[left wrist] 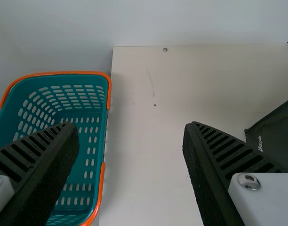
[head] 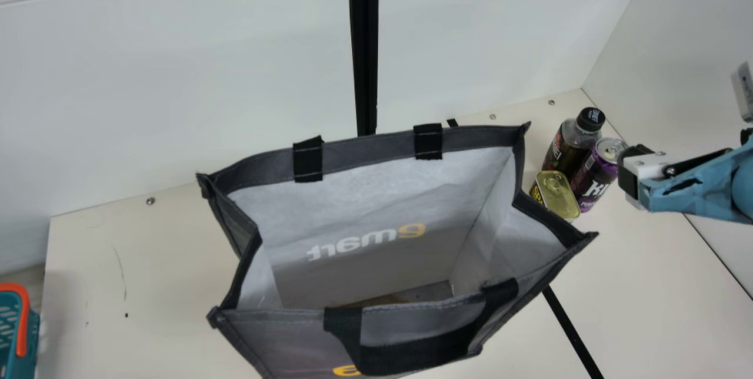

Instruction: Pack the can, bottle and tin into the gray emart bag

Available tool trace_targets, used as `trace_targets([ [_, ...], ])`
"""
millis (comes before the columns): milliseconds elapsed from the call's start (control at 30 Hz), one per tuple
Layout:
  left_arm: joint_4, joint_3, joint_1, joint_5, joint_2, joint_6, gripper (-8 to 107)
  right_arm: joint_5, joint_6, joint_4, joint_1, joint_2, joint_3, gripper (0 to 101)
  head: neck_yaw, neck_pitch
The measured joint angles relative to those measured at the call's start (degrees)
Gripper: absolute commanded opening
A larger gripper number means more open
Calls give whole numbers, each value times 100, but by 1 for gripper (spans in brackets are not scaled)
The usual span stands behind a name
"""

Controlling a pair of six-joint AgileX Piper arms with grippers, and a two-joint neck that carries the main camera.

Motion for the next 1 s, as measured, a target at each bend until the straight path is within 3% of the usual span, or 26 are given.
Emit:
trace_targets([
  [1000, -20, -109, -165, -69, 160, 14, 90, 0, 15, 0, 0, 0, 0, 91, -9, 0],
])
